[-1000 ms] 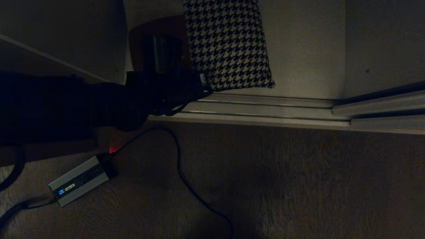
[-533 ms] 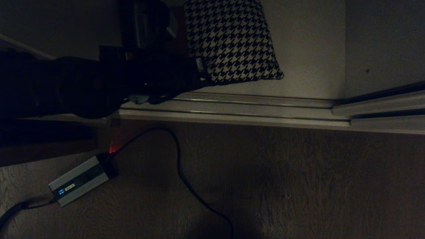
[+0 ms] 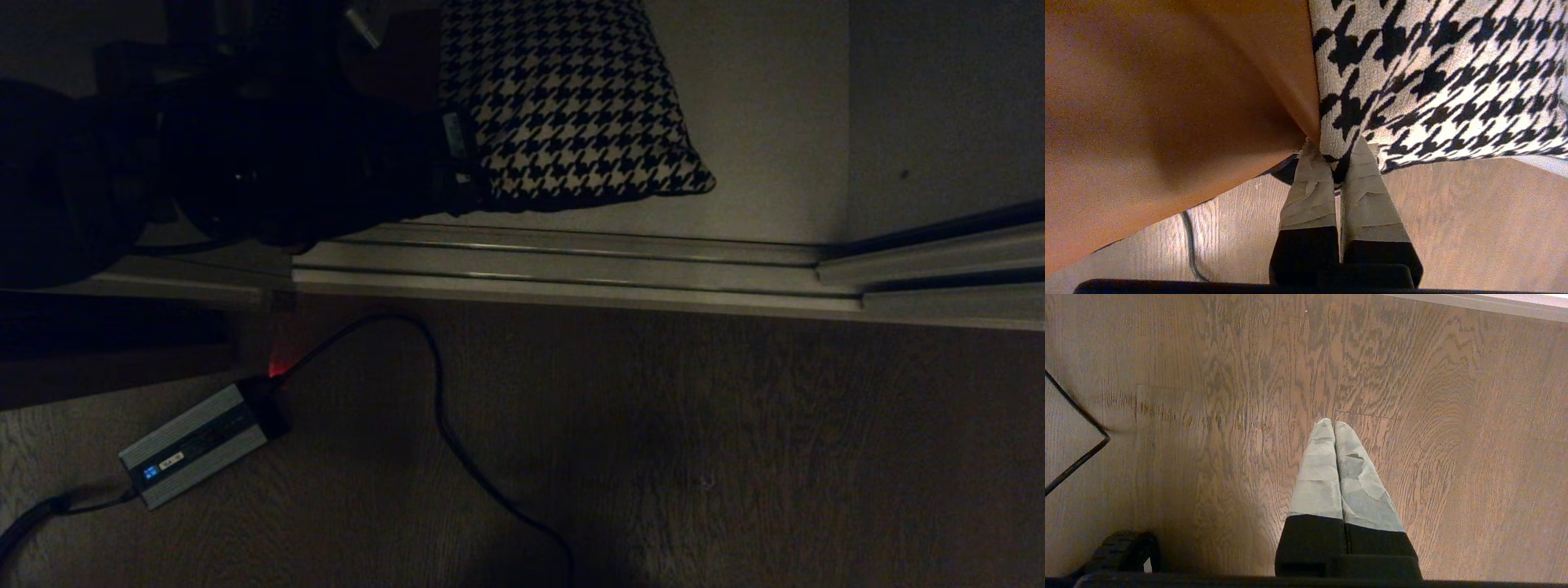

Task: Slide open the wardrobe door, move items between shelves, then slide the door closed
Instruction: Place the pillow on the higher shelf

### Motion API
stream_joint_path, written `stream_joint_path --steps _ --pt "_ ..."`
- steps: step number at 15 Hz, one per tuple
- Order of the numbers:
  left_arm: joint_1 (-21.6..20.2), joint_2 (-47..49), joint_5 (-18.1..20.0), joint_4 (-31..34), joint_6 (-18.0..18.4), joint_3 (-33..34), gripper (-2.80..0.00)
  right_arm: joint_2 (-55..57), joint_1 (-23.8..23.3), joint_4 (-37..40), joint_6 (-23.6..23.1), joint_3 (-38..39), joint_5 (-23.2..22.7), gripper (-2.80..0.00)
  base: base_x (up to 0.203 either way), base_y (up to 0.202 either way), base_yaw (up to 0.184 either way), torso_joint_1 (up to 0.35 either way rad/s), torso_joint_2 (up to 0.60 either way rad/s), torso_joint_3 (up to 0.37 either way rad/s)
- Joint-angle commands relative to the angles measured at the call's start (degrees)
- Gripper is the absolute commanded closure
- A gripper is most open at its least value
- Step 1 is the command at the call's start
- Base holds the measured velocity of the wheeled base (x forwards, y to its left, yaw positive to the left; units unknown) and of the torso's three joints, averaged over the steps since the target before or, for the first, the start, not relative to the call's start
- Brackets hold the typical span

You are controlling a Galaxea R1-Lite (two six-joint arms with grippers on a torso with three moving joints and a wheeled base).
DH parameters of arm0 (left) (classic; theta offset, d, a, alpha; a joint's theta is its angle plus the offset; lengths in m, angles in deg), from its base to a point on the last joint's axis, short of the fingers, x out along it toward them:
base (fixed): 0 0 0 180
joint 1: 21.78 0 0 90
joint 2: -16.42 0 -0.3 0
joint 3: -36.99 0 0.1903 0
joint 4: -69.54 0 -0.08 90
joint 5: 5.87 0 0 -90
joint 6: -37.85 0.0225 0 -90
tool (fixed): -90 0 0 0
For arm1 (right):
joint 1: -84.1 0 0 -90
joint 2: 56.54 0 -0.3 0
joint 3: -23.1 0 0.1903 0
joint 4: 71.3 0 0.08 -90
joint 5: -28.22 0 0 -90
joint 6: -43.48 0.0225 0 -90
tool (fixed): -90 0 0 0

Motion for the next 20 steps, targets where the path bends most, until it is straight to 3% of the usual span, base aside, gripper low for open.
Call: stream_joint_path --steps 1,7,10,13,16,20 --pt "0.5 -3.5 0.0 2.7 0.0 -0.1 0.0 -0.1 0.0 0.0 0.0 0.3 0.0 0.0 0.0 0.0 0.0 0.0 0.0 0.0" --pt "0.9 -8.4 2.6 10.0 1.0 -1.3 0.0 -0.1 0.0 0.0 0.0 0.2 0.0 0.0 0.0 0.0 0.0 0.0 0.0 0.0" --pt "0.9 -10.8 6.3 10.0 1.1 1.2 0.0 -0.1 0.0 0.0 0.0 0.2 0.0 0.0 0.0 0.0 0.0 0.0 0.0 0.0" --pt "2.7 -10.3 6.2 8.5 1.2 5.6 0.0 -0.1 -0.1 0.0 0.0 0.2 0.0 0.0 0.0 0.0 0.0 0.0 0.0 0.0" --pt "3.2 -5.1 5.1 -0.7 1.2 11.4 0.0 -0.1 -0.1 0.0 0.0 0.2 0.0 0.0 0.0 0.0 0.0 0.0 0.0 0.0" --pt "3.2 3.9 0.7 -13.4 1.2 17.4 0.0 -0.1 -0.1 0.0 0.0 0.2 0.0 0.0 0.0 0.0 0.0 0.0 0.0 0.0"
